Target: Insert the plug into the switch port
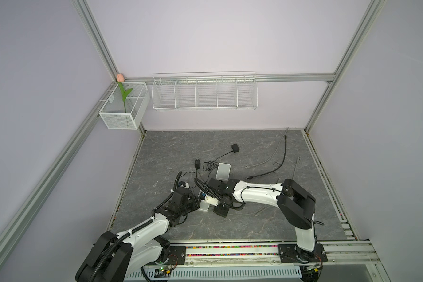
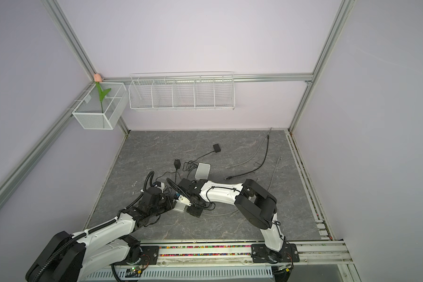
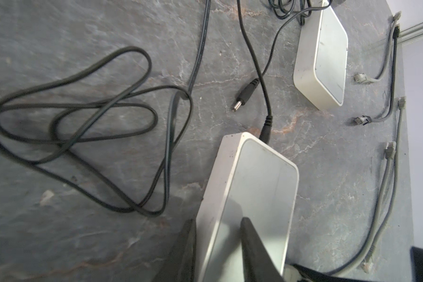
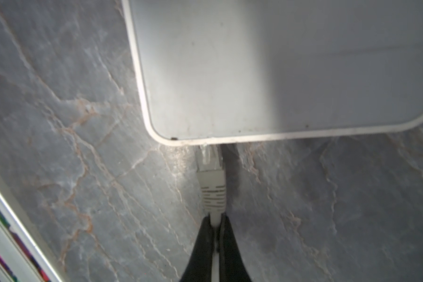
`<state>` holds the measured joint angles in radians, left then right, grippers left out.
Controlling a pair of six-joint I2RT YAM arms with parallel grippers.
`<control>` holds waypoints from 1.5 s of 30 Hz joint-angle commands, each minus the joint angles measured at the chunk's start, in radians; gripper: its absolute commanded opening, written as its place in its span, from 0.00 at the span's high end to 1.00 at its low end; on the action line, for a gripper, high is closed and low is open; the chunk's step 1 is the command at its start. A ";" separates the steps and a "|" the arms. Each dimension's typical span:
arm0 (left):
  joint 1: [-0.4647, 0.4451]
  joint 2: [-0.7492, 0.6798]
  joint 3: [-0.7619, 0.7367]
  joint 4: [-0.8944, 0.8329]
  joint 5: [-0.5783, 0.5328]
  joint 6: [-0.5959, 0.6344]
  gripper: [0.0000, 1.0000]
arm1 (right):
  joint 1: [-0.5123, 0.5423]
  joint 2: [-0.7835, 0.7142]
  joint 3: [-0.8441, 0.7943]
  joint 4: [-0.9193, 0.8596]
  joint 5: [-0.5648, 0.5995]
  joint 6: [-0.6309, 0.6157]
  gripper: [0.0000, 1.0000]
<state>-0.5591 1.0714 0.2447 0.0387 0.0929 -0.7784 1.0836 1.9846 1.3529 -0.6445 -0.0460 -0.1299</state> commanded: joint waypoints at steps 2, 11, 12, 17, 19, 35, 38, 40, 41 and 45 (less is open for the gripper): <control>-0.071 0.012 -0.031 -0.037 0.131 -0.044 0.71 | 0.027 0.043 0.068 0.269 -0.095 0.016 0.93; -0.078 -0.025 -0.036 -0.069 0.132 -0.038 0.71 | 0.029 0.080 0.079 0.284 -0.099 0.004 0.93; -0.078 -0.033 -0.036 -0.074 0.133 -0.038 0.71 | 0.030 0.084 0.082 0.289 -0.100 0.003 0.93; -0.079 -0.046 -0.073 -0.074 0.145 -0.033 0.71 | 0.030 0.101 0.099 0.307 -0.100 0.001 0.93; -0.078 -0.037 -0.074 -0.065 0.150 -0.033 0.71 | 0.030 0.105 0.111 0.310 -0.111 0.001 0.93; -0.079 -0.051 -0.056 -0.098 0.135 -0.026 0.71 | 0.039 0.103 0.128 0.288 -0.072 -0.024 0.93; -0.079 -0.103 -0.018 -0.173 0.065 -0.022 0.69 | 0.038 0.073 0.074 0.276 -0.042 -0.024 0.87; -0.075 -0.137 -0.009 -0.198 0.034 -0.022 0.67 | 0.038 0.040 0.022 0.278 -0.031 -0.015 0.79; -0.072 -0.143 -0.003 -0.205 0.028 -0.020 0.66 | 0.038 0.026 0.002 0.277 -0.027 -0.012 0.77; -0.056 -0.142 0.039 -0.264 -0.003 -0.006 0.63 | 0.030 -0.039 -0.068 0.265 0.014 0.011 0.68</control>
<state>-0.6071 0.9340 0.2382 -0.1368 0.0441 -0.7887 1.1080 1.9736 1.3205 -0.5575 -0.0410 -0.1387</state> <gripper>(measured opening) 0.364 0.314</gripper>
